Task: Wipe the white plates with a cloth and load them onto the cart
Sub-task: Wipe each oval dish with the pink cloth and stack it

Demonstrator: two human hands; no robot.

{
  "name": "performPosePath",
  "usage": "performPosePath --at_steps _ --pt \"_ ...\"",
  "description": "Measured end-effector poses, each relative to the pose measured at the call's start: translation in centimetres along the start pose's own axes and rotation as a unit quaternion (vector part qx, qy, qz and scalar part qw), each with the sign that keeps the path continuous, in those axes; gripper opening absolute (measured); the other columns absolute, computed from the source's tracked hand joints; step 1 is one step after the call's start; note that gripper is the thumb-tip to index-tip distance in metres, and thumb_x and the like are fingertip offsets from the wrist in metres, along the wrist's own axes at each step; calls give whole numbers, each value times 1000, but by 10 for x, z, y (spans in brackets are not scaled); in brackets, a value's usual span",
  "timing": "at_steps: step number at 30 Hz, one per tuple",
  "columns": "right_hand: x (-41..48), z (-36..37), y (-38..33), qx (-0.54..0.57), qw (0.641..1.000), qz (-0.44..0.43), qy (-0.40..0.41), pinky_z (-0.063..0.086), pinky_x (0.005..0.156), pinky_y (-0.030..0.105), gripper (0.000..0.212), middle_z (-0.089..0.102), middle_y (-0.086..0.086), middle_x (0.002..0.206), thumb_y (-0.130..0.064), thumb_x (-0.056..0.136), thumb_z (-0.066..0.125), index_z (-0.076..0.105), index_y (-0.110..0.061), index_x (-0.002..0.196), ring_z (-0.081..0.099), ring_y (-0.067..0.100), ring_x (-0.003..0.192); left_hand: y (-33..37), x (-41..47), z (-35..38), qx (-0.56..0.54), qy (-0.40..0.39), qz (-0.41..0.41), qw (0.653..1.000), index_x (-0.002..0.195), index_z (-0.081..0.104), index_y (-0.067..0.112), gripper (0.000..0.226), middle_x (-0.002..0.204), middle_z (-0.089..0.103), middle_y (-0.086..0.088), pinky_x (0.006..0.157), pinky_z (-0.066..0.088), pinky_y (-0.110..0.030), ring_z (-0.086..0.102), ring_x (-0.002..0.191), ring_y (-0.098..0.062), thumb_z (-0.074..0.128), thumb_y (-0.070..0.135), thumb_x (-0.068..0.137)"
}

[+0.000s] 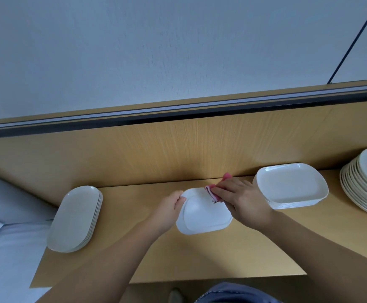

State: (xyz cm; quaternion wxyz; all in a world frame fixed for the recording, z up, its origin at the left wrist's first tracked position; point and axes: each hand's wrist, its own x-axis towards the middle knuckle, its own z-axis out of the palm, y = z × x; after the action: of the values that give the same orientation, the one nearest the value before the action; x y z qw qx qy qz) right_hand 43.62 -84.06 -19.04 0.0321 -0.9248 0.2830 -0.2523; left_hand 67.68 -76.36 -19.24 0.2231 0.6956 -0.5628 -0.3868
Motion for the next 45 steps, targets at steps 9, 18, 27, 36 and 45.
performPosePath --at_steps 9,18,27,36,45 --pt "22 40 -6 -11 993 -14 -115 46 67 31 50 67 -3 106 -2 70 72 67 -21 115 64 23 97 -7 9 1 38 -13 -99 994 126 57 12 38 113 65 -3 86 51 -36 61 103 -22 61 20 89" --pt "28 91 -22 -18 969 -9 -247 39 106 47 79 60 10 130 -4 67 72 47 -6 141 58 30 117 -11 16 12 54 -10 -108 993 115 60 15 28 101 66 -3 82 52 -38 62 93 -21 61 17 87" --pt "-11 84 22 17 952 84 -292 35 112 37 74 35 6 153 -2 87 50 19 -14 153 39 28 136 -23 15 19 26 3 -141 990 114 59 17 26 104 65 0 80 53 -35 62 93 -19 63 22 88" --pt "-27 83 30 90 920 254 -286 45 96 33 62 40 7 148 -5 95 44 27 -25 151 49 26 123 -24 13 9 89 -92 -54 990 151 30 28 58 118 53 3 99 39 -28 48 114 -15 52 26 98" --pt "-13 88 37 93 928 200 -301 46 92 24 64 51 -8 127 0 91 45 40 -34 145 48 12 118 -30 7 6 59 -176 -52 981 148 33 27 91 134 39 7 103 38 -27 41 123 -12 82 24 72"
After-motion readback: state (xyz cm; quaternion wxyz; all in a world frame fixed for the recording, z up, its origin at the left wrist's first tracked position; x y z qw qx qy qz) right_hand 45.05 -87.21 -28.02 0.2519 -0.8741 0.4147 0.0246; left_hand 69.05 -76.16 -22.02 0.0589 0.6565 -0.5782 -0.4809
